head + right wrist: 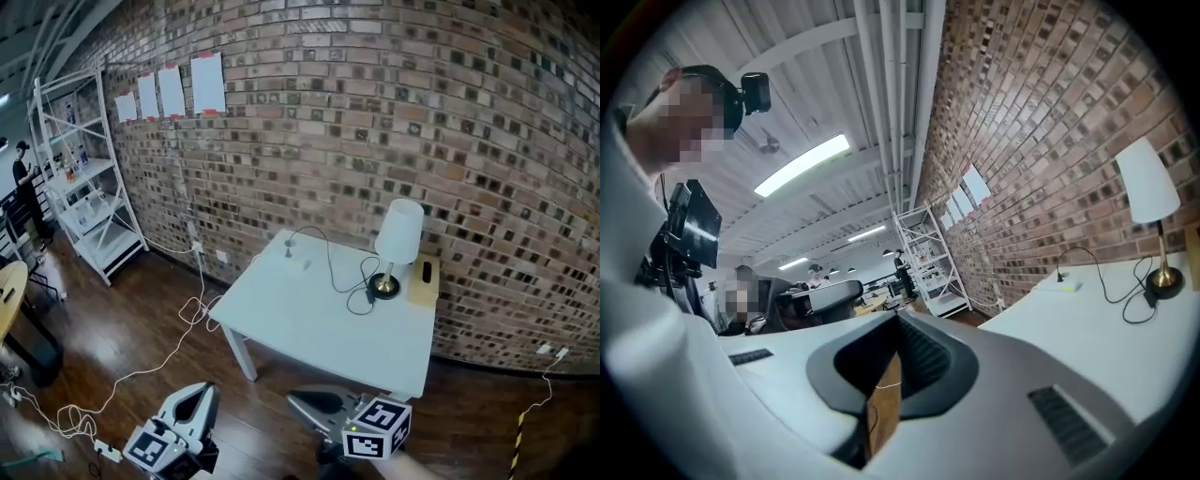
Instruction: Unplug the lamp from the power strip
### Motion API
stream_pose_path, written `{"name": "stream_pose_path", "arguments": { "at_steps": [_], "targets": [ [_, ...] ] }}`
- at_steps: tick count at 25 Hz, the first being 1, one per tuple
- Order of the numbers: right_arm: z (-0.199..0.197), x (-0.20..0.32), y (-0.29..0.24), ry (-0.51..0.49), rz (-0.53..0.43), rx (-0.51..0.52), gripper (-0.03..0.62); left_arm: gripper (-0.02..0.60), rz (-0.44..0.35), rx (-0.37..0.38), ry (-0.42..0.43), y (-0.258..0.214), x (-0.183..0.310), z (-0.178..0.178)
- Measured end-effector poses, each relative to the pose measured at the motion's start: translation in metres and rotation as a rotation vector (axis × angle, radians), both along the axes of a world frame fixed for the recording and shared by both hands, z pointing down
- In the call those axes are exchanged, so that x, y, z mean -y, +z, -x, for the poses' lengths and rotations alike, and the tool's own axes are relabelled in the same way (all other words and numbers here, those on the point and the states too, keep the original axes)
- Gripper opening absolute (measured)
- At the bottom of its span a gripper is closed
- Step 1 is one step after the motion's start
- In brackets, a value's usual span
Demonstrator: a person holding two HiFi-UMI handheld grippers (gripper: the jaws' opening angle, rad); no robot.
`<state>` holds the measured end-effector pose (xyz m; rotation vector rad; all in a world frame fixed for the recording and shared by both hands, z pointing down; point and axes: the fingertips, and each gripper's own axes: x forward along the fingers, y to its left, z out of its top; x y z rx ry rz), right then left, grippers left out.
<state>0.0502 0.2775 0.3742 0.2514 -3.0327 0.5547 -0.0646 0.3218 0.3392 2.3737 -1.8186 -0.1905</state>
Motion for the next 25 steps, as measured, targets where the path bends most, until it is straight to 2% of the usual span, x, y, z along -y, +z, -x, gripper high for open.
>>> {"name": "stream_pose_path", "arguments": {
  "at_steps": [3,8,20,25],
  "targets": [
    [0.003,0.018,0.002,-0.013,0.009,0.014,-0.002,0.017,0.010,0.031,-0.005,-0.002,0.016,-0.001],
    [0.001,0.062,0.009,-0.033,0.036,0.031,-0.002,0.017,0.029,0.041,-0.031,0.001,0.061,-0.003],
    [0.008,0.163,0.021,-0.154,0.074,0.053,-0.002,0.017,0.082,0.147,-0.104,-0.003,0.168,-0.014],
    [0.011,0.192,0.029,-0.183,0.006,0.024,-0.002,0.017,0.110,0.165,-0.138,0.000,0.197,-0.014]
  ]
}}
